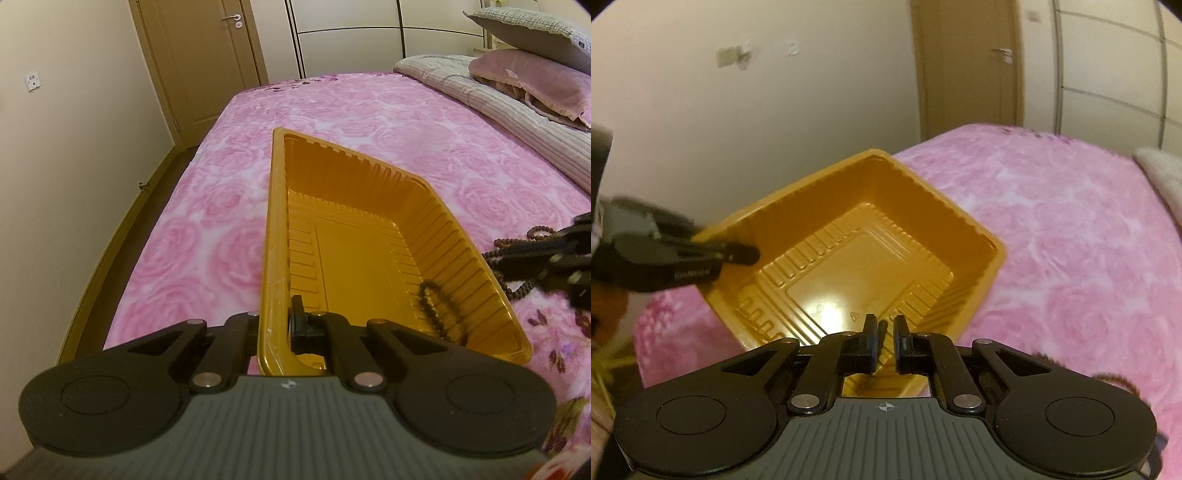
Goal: Organize jewelry
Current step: 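Pick a black bracelet from the pile with the right tool and drop it into the tray, then grasp a black watch from the pile with the right tool and release it into the tray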
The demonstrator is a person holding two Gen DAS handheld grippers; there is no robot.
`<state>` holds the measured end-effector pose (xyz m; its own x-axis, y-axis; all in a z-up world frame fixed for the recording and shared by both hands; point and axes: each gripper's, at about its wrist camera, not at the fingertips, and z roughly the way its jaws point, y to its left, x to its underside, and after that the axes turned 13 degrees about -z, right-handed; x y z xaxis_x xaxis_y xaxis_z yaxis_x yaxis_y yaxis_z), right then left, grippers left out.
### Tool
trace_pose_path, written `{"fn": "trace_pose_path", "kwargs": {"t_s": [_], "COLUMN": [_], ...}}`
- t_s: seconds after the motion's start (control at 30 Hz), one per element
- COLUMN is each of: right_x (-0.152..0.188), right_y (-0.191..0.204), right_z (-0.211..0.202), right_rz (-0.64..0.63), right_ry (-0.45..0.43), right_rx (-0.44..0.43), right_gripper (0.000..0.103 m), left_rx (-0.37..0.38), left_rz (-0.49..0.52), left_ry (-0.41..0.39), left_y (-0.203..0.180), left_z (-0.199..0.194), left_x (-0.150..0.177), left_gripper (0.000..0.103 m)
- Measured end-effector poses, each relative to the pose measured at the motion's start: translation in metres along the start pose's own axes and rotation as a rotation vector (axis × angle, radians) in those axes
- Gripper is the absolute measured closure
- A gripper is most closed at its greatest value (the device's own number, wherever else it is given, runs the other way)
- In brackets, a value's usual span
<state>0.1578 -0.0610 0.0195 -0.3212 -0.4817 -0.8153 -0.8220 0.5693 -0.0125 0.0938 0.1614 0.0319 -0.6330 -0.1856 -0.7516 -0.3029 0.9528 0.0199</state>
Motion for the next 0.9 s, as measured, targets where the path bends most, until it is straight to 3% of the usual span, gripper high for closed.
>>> {"fn": "trace_pose_path", "kwargs": {"t_s": [0.13,0.3,0.4,0.5,0.57,0.7,0.9], "right_x": [0.027,0.075,0.091,0.093,0.095,0.094,0.098], "right_y": [-0.027,-0.056,-0.061,-0.062,-0.062,-0.046,-0.034], "right_z": [-0.027,-0.038,-0.037,-0.031,-0.03,-0.01,0.017], "right_rz": [0.096,0.117,0.097,0.079,0.097,-0.107,-0.342], "right_ry": [0.011,0.168,0.208,0.215,0.196,0.237,0.266], "right_rx": [0.147,0.345,0.37,0.36,0.332,0.406,0.412], "right_gripper": [0.086,0.083,0.081,0.065,0.061,0.061,0.062], "left_rx": [0.001,0.003,0.001,0.0,-0.001,0.001,-0.002], "left_rz": [-0.007,-0.024,-0.03,-0.03,-0.027,-0.028,-0.035], "left_ry": [-0.003,-0.003,0.002,0.003,0.003,0.002,0.0], "left_y": [0.0,0.0,0.0,-0.001,-0.001,0.0,0.0], "left_z": [-0.001,-0.001,-0.001,-0.002,-0.001,-0.001,-0.001], "left_x": [0.001,0.003,0.003,0.003,0.003,0.002,0.004], "left_gripper": [0.1,0.1,0.1,0.1,0.1,0.1,0.1]}}
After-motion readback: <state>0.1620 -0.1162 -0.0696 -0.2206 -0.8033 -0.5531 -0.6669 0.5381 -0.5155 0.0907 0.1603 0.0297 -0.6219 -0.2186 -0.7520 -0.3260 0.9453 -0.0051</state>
